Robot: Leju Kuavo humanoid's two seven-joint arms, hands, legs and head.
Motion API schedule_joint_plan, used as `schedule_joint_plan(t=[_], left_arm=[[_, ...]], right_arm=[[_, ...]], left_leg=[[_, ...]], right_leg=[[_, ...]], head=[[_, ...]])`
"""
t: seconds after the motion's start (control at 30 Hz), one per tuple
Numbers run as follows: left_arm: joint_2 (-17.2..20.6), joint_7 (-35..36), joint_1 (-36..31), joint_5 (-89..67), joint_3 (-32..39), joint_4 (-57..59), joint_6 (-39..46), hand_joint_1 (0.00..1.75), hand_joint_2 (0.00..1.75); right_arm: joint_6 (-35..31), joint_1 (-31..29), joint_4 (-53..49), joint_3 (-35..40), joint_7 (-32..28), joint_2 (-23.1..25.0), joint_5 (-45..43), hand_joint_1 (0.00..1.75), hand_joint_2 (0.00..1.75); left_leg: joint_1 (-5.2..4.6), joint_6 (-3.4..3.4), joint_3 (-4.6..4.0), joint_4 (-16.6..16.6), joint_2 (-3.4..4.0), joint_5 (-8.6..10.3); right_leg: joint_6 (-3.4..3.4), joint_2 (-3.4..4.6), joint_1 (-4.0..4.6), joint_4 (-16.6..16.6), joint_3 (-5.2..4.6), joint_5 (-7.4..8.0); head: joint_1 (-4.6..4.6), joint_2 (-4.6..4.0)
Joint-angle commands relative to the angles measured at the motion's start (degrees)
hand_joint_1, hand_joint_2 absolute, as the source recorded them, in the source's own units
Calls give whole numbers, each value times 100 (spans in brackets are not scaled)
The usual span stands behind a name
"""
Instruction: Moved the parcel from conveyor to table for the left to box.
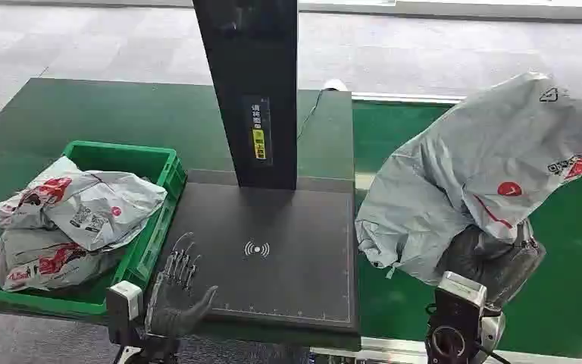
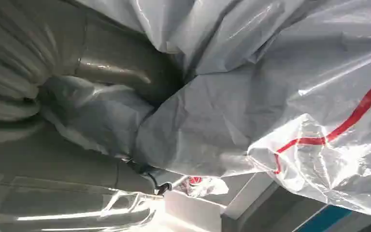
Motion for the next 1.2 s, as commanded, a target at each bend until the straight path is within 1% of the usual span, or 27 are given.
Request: schedule_joint_plan(t=[0.03,0.13,0.2,0.23,0.27,0.3,0.37,0.4,0.43,0.47,0.5,0.53,0.57,0.6,0.67,0.7,0.77,0.8,0.83,0.9,0.97,1.13,1.2], left_arm=[[95,0,-29,5,-81,260,17,0,175],[95,0,-29,5,-81,260,17,0,175],[92,0,-38,8,-78,270,9,0,175],[99,-3,-44,12,-77,271,0,0,175],[109,-9,-63,15,-70,282,-11,0,175],[124,-19,-93,21,-67,314,-25,0,175],[160,-83,-139,57,-72,410,-87,0,175],[175,-147,-145,71,-78,437,-123,0,175],[182,-168,-153,74,-80,458,-139,0,175],[194,-185,-168,78,-85,482,-153,0,175],[219,-196,-189,83,-95,514,-167,0,175],[244,-212,-213,87,-99,548,-179,0,175],[266,-232,-243,95,-97,568,-197,0,175],[303,-275,-329,92,-87,583,-229,0,175],[313,-263,-451,89,-41,606,-237,0,175],[317,-266,-461,103,-35,617,-244,0,175],[312,-288,-395,132,-24,589,-232,0,175],[310,-301,-366,144,-25,571,-226,0,175],[312,-316,-330,155,-26,540,-215,0,175],[312,-316,-330,155,-26,540,-215,0,175],[316,-321,-319,158,-32,522,-214,0,175],[367,-363,-317,181,-36,593,-169,0,175],[372,-447,-321,197,-18,603,-71,0,175]], right_arm=[[-42,-61,92,144,28,-166,-44,175,175],[-42,-61,92,144,28,-166,-44,175,175],[175,-45,133,391,185,-348,-274,175,175],[609,-58,243,682,366,-535,-418,175,175],[1075,-107,360,902,502,-619,-702,175,175],[1464,-147,566,1172,598,-755,-677,175,175],[1997,-148,915,1561,608,-859,-859,175,175],[2359,-121,1141,1900,646,-1008,-588,175,175],[2484,-132,1336,2136,661,-1096,-259,175,175],[2516,-141,1495,2273,635,-1098,-127,175,175],[2740,-205,1721,2591,830,-1272,392,175,175],[2815,-241,1869,2770,886,-1313,665,175,175],[3119,-300,2056,2968,1067,-1407,924,175,175],[3928,-510,2438,3492,1497,-1620,1467,175,175],[3790,-649,3049,3748,1345,-1469,1605,175,175],[3646,-708,3165,3824,1210,-1422,1562,175,175],[3591,-752,3154,3926,1159,-1395,1562,175,175],[3572,-766,3129,3947,1161,-1405,1568,175,175],[3543,-783,3107,3970,1162,-1417,1578,175,175],[3543,-783,3107,3970,1162,-1417,1578,175,175],[3533,-800,3088,3972,1162,-1441,1587,175,175],[3414,-846,3163,4023,1123,-1438,1604,175,175],[3203,-863,3207,4035,1210,-1437,1757,175,175]], left_leg=[[0,6,6,-8,-17,4],[-1,5,3,-5,-11,2],[0,6,3,-5,-13,2],[-1,5,4,-6,-10,2],[1,8,6,-9,-15,4],[0,6,6,-8,-6,3],[2,6,11,-13,2,4],[3,6,10,-15,-2,5],[4,2,10,-10,1,2],[6,4,18,-20,0,6],[4,4,17,-18,-1,5],[5,3,14,-14,-1,3],[5,6,21,-24,-2,7],[7,4,17,-18,3,4],[7,2,13,-12,5,2],[7,5,16,-19,4,7],[5,2,10,-11,6,2],[4,6,12,-17,-2,7],[3,4,5,-11,-16,5],[3,6,12,-16,-9,4],[2,4,6,-10,-12,4],[3,4,6,-11,-17,5],[3,5,9,-14,-19,7]], right_leg=[[-4,18,-1,-8,5,4],[-2,13,-1,-5,2,3],[-2,15,0,-7,3,4],[-2,13,-2,-6,3,3],[-3,22,0,-12,6,6],[-2,24,0,-10,5,7],[-4,37,1,-15,7,11],[-5,35,2,-16,9,12],[-4,21,3,-12,10,6],[-6,34,4,-22,16,12],[-6,29,2,-18,15,9],[-4,23,4,-15,13,7],[-7,39,4,-26,18,14],[-5,33,6,-21,15,11],[-4,25,6,-13,12,7],[-5,37,6,-20,14,14],[-4,24,5,-10,9,6],[-5,31,3,-15,11,10],[-3,12,3,-9,8,5],[-4,27,3,-16,11,8],[-3,9,2,-8,9,2],[-4,10,2,-10,8,4],[-5,15,2,-12,10,5]], head=[[-2,0],[-2,0],[0,0],[0,0],[0,0],[0,0],[0,0],[0,0],[0,0],[0,0],[-2,0],[-2,0],[0,0],[-2,0],[0,0],[0,0],[-2,0],[0,0],[2,0],[0,0],[0,0],[0,0],[-2,0]])
